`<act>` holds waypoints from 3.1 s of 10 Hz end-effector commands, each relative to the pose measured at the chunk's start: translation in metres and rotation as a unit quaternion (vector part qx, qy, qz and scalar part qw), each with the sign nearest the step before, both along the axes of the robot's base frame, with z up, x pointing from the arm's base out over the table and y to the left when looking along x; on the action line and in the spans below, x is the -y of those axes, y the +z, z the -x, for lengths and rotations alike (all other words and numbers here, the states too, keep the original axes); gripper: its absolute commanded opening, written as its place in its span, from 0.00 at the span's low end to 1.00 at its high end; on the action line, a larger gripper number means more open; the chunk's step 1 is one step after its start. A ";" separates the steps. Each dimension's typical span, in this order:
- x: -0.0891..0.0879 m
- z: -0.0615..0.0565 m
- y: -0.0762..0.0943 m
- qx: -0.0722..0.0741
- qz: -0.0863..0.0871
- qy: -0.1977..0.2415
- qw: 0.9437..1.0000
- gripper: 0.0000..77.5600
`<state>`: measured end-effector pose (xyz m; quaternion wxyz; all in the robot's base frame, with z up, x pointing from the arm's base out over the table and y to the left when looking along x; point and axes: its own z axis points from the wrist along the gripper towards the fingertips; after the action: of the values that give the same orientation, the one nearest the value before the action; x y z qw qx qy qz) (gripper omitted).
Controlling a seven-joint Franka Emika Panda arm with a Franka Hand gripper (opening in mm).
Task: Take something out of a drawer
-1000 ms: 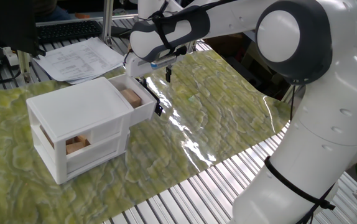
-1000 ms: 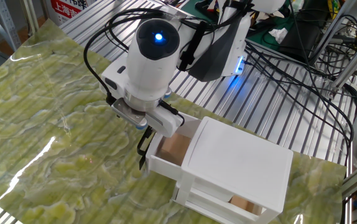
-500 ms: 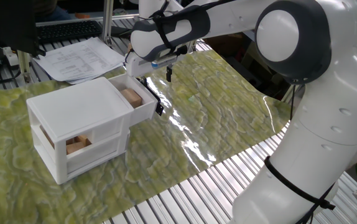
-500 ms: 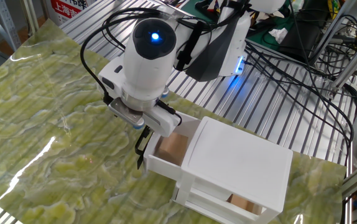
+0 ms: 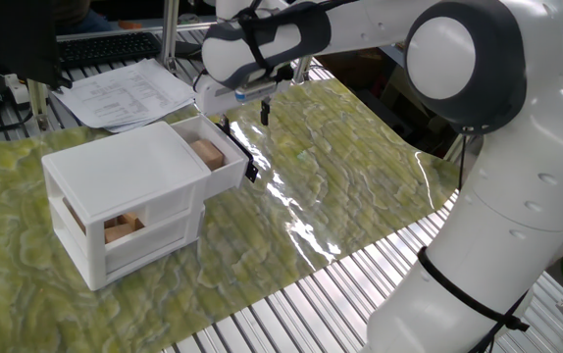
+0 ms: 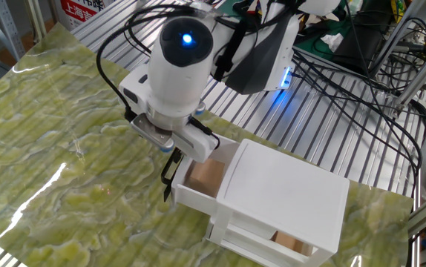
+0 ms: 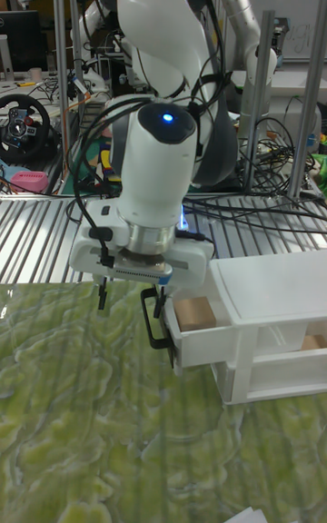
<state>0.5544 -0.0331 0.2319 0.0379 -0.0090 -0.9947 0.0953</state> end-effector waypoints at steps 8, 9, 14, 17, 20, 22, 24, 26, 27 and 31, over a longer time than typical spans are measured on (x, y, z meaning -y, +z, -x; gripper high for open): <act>-0.018 0.017 0.044 -0.028 -0.018 -0.153 0.988 1.00; -0.020 0.018 0.046 -0.029 -0.016 -0.162 0.986 1.00; -0.048 0.035 0.059 -0.032 -0.039 -0.280 0.959 1.00; -0.058 0.044 0.058 -0.031 -0.042 -0.314 0.948 1.00; -0.061 0.048 0.057 -0.032 -0.051 -0.348 0.935 1.00; -0.065 0.054 0.054 -0.032 -0.056 -0.375 0.925 1.00; -0.068 0.058 0.052 -0.028 -0.054 -0.389 0.919 1.00; -0.071 0.057 0.050 -0.025 -0.054 -0.404 0.913 1.00; -0.073 0.056 0.048 -0.023 -0.054 -0.412 0.909 1.00; -0.082 0.051 0.040 0.000 -0.056 -0.453 0.890 1.00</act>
<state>0.5014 0.0443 0.2750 0.0896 -0.4418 -0.8925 0.0167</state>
